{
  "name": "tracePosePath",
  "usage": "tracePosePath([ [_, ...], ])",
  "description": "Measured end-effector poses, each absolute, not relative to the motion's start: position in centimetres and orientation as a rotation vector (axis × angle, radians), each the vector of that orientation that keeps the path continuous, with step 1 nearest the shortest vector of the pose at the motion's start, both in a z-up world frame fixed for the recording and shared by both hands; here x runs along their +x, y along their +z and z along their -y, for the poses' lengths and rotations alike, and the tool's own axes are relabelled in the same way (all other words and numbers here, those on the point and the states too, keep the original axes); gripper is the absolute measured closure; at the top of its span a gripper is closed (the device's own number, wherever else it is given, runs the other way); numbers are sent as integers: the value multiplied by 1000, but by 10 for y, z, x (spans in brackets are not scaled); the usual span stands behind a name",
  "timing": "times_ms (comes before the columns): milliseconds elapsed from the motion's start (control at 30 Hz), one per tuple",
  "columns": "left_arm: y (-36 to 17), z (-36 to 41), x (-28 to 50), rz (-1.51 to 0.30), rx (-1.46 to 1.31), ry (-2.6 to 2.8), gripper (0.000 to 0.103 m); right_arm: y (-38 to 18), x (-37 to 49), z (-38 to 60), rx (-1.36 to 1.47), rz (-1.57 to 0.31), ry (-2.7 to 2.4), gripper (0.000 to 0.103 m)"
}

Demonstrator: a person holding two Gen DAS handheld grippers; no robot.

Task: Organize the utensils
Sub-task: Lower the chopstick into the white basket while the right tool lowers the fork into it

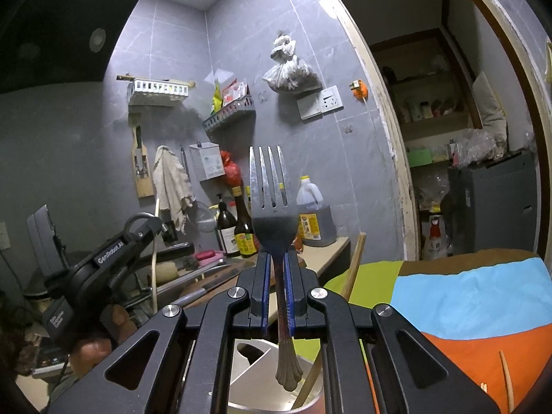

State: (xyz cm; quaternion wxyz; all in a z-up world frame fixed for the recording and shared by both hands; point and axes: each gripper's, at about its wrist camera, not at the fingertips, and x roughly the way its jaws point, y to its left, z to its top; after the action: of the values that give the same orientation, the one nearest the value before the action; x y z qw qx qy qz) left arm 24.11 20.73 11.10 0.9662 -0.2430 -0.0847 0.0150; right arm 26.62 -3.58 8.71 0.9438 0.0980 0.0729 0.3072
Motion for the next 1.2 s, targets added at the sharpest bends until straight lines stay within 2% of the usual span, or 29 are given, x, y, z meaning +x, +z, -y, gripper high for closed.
tracePosePath([
  [400,115,-217,237,202,-527,3,100,86,265,34,204,-155,636,97],
  [700,110,-197,237,177,-407,39,100,84,263,34,197,-160,642,97],
  [933,98,-167,233,94,-242,8,100,75,266,32,197,-197,625,97],
  [1200,83,-165,236,-11,-252,-87,100,66,266,31,194,-229,585,96],
])
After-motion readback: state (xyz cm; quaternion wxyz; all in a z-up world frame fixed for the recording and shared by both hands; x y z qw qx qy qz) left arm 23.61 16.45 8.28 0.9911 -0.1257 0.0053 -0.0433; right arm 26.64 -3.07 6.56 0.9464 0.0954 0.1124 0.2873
